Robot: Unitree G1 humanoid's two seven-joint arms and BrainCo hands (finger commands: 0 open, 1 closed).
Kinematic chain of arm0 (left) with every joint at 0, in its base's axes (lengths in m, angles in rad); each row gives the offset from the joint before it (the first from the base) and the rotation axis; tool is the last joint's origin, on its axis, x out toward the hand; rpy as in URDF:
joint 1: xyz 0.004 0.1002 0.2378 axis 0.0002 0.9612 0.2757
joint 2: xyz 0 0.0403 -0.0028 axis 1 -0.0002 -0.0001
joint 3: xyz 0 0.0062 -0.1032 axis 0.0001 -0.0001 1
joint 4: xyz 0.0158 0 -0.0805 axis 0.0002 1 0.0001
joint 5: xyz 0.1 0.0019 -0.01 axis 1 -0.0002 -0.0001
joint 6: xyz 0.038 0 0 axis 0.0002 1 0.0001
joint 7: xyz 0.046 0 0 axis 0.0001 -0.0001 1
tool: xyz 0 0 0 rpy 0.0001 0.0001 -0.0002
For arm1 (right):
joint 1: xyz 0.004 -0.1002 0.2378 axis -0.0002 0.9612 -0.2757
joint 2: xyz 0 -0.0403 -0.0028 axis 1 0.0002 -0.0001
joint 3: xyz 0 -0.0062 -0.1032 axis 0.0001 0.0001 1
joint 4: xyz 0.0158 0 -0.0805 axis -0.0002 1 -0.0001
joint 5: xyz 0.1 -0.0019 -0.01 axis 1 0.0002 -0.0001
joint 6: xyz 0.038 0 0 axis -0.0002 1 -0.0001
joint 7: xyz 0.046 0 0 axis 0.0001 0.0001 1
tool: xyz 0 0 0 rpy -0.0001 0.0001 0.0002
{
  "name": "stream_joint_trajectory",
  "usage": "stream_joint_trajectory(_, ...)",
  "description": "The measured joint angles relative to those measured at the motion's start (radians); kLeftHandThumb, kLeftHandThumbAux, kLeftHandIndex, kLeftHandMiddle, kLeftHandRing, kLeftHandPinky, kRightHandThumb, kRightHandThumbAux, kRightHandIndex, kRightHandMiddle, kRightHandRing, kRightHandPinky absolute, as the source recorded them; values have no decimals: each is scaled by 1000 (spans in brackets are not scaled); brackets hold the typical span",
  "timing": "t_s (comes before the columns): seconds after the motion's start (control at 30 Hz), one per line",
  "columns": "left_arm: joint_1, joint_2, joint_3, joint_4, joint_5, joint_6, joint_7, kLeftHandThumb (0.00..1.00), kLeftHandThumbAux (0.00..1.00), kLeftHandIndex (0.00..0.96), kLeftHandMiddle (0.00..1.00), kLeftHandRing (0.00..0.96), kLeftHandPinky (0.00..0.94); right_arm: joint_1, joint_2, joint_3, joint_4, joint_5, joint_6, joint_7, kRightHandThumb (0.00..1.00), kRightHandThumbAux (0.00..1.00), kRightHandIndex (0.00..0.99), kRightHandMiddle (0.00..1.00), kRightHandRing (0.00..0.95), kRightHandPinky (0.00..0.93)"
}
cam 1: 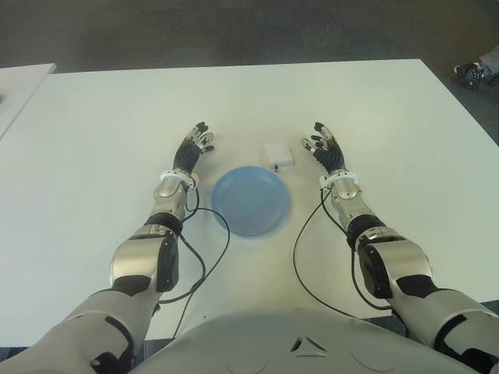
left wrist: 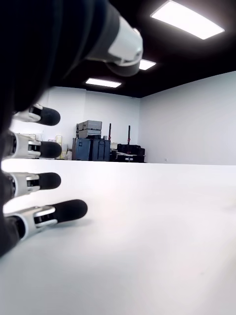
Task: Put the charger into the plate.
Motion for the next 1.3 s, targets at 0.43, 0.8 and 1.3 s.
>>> stream_joint_trajectory(0.43,0,-8,-2,-1,0,-3,0,108,523,0,0,0,26,-25,-58,34,-56,-24,70,114,262,575,0,105,153,221)
stream_joint_trajectory(0.8,-1,-10,-2,-1,0,-3,0,105,537,0,0,0,22,-64,-174,272,-164,-302,104,123,303,485,0,122,194,272)
stream_joint_trajectory(1.3,-5,-11,-7,1,5,4,0,78,555,0,0,0,23,-228,-267,487,-120,-508,-13,253,407,370,0,10,79,172)
